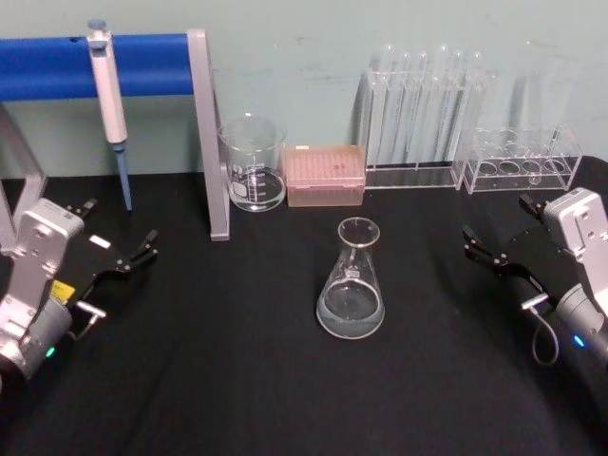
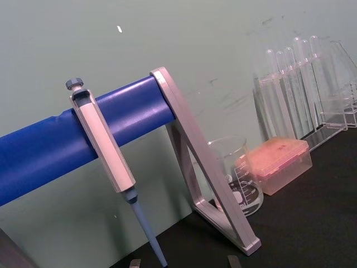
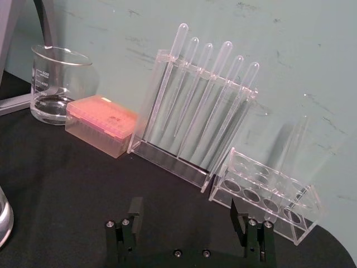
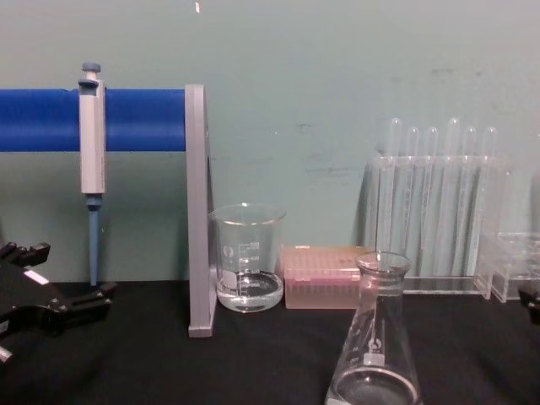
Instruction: Grasp the erlenmeyer flask with one hand, shake it three times, then place it back.
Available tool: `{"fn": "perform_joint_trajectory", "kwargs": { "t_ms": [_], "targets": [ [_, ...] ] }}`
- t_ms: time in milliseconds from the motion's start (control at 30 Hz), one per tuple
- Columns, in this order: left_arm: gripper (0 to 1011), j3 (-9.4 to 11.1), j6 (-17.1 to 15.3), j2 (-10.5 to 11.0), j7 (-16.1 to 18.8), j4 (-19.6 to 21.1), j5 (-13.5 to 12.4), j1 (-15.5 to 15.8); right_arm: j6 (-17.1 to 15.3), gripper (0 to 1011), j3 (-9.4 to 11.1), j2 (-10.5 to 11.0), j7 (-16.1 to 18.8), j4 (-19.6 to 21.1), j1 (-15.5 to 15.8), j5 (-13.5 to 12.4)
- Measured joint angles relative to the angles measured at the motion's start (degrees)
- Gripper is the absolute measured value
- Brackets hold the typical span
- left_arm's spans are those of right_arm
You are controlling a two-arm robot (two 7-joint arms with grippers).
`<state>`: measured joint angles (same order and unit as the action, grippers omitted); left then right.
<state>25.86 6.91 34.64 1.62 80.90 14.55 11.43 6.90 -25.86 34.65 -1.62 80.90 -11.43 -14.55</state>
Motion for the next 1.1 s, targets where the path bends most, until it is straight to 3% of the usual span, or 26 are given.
{"fn": "perform_joint_trajectory", "kwargs": {
  "t_ms": [267, 600, 867, 1100],
  "targets": [
    [1001, 0.0, 0.0, 0.0, 0.0, 0.0, 0.0, 0.0, 0.1, 1003, 1.9, -0.3, 2.8, 1.0, 1.1, -2.2],
    [1001, 0.0, 0.0, 0.0, 0.0, 0.0, 0.0, 0.0, -2.6, 1003, 4.9, 0.3, 10.8, 5.8, 4.2, -9.8],
    [1001, 0.0, 0.0, 0.0, 0.0, 0.0, 0.0, 0.0, -5.2, 1002, 5.6, 0.4, 15.9, 8.7, 6.0, -13.3],
    [1001, 0.0, 0.0, 0.0, 0.0, 0.0, 0.0, 0.0, -7.2, 1003, 5.3, 0.0, 19.4, 10.2, 6.6, -14.3]
  ]
}}
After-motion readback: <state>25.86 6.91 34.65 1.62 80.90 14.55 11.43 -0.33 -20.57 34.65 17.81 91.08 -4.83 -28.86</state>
